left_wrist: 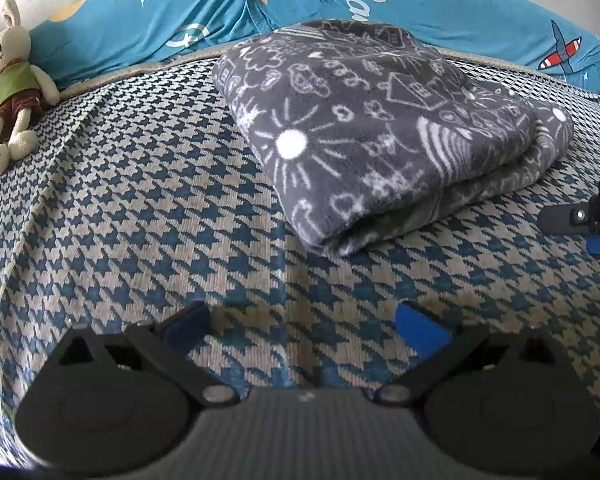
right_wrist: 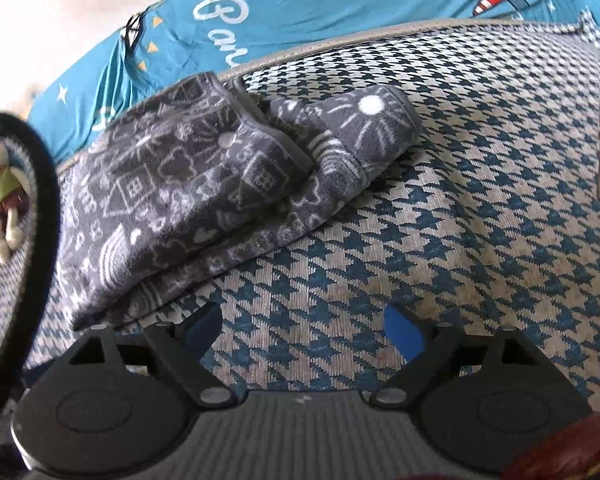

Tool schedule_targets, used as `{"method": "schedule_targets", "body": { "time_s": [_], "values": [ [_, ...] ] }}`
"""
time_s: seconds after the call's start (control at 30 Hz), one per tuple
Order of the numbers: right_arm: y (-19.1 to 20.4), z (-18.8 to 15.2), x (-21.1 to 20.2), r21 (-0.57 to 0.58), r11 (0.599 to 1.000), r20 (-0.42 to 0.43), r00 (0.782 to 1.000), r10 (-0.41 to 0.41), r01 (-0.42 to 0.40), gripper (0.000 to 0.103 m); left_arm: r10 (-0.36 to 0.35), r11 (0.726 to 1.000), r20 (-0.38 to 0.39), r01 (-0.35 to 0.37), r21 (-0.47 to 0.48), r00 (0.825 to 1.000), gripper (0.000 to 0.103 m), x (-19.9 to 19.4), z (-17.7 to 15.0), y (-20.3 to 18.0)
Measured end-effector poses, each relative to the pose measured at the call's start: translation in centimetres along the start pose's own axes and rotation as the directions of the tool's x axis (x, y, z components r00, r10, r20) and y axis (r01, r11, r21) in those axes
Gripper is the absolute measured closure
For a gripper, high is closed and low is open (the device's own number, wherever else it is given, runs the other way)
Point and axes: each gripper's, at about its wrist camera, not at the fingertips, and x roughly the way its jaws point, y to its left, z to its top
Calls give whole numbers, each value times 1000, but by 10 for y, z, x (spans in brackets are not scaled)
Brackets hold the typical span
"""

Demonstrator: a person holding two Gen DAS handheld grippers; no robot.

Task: Fold clothes
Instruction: 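Withdraw both tools from the folded fleece bundle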

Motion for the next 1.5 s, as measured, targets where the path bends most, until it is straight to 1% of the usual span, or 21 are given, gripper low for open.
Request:
{"method": "schedule_targets", "body": {
  "time_s": [0.1, 0.23, 0.3, 0.4, 0.47, 0.57, 0.67, 0.77, 0.9, 1.0, 1.07, 1.2, 1.33, 1.4, 1.5],
  "values": [
    [3, 0, 3, -12, 1000, -7, 1000, -4, 4, 10, -6, 1000, -17, 6, -2, 1000, 0, 2, 2, 1],
    [1, 2, 6, -5, 1000, -19, 1000, 21, -21, 2, -13, 1000, -29, 13, 0, 1000, 0, 3, 2, 2],
    [2, 2, 8, -18, 1000, -25, 999, 25, -26, 0, -14, 1000, -32, 14, 5, 999, 0, 3, 2, 1],
    [9, -1, 12, -81, 997, -38, 999, -5, 2, 0, -16, 1000, -33, 16, 10, 999, 0, 4, 2, 1],
    [17, -3, 15, -150, 988, -48, 998, -39, 31, 0, -16, 1000, -35, 16, 14, 999, 0, 4, 3, 0],
    [26, -5, 18, -223, 973, -59, 996, -68, 53, 0, -20, 1000, -54, 21, 18, 998, 0, 3, 6, 0],
    [24, -3, 15, -219, 976, -59, 998, -30, 16, 0, -42, 999, -70, 44, 21, 997, 0, 0, 9, 2],
    [11, 2, 11, -191, 981, -65, 998, 26, -38, 0, -57, 998, -67, 58, 20, 996, 0, -3, 8, 7],
    [2, 8, 2, -162, 979, -37, 992, 121, -125, 0, -122, 993, -29, 122, 2, 992, 0, -14, 12, 13],
    [-6, 15, -2, -128, 975, -22, 983, 181, -182, 0, -121, 991, 16, 120, 55, 992, 0, -24, 19, 15],
    [-12, 15, -4, -91, 970, -24, 975, 222, -223, 0, -128, 991, 27, 126, 45, 991, 0, -24, 26, 21],
    [-29, 17, -9, 17, 964, -2, 964, 266, -265, 0, -143, 990, 41, 143, 4, 989, 0, -20, 40, 37],
    [-49, 26, -3, 113, 952, 23, 958, 284, -285, 0, -159, 986, 56, 161, -41, 986, 0, -13, 54, 52],
    [-65, 31, -9, 151, 943, 44, 955, 292, -295, 0, -167, 983, 62, 171, -68, 984, 0, -8, 61, 59],
    [-72, 40, -7, 175, 935, 73, 951, 301, -309, 0, -167, 981, 65, 172, -88, 984, 0, -2, 66, 67]
  ]
}}
